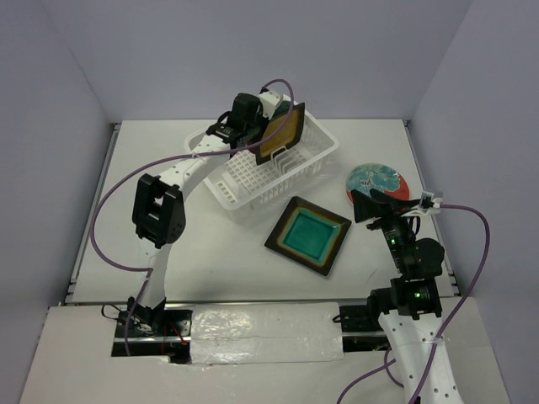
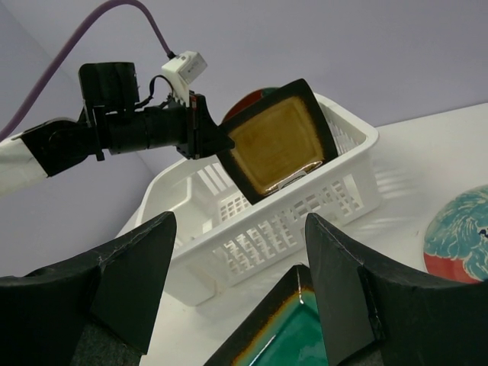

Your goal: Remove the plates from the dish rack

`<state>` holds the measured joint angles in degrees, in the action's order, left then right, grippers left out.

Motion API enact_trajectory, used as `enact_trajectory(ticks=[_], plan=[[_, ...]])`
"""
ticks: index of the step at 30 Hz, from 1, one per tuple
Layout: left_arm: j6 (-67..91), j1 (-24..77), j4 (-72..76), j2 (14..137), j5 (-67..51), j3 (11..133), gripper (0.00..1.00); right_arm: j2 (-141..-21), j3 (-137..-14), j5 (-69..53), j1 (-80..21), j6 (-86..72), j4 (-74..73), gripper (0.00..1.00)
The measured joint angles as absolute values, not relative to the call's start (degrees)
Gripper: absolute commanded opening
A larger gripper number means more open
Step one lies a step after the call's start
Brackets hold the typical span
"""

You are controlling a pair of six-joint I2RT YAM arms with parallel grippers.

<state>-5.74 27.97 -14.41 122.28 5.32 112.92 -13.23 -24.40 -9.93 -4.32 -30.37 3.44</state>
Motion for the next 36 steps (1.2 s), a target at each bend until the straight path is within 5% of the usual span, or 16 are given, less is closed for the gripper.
enact_trajectory(ticks=[36], plan=[[-5.4,28.6,-17.7,120.1,8.5,113.9,0.00,-13.3,-24.0,-9.9,-4.3,-30.3,3.4,0.76]])
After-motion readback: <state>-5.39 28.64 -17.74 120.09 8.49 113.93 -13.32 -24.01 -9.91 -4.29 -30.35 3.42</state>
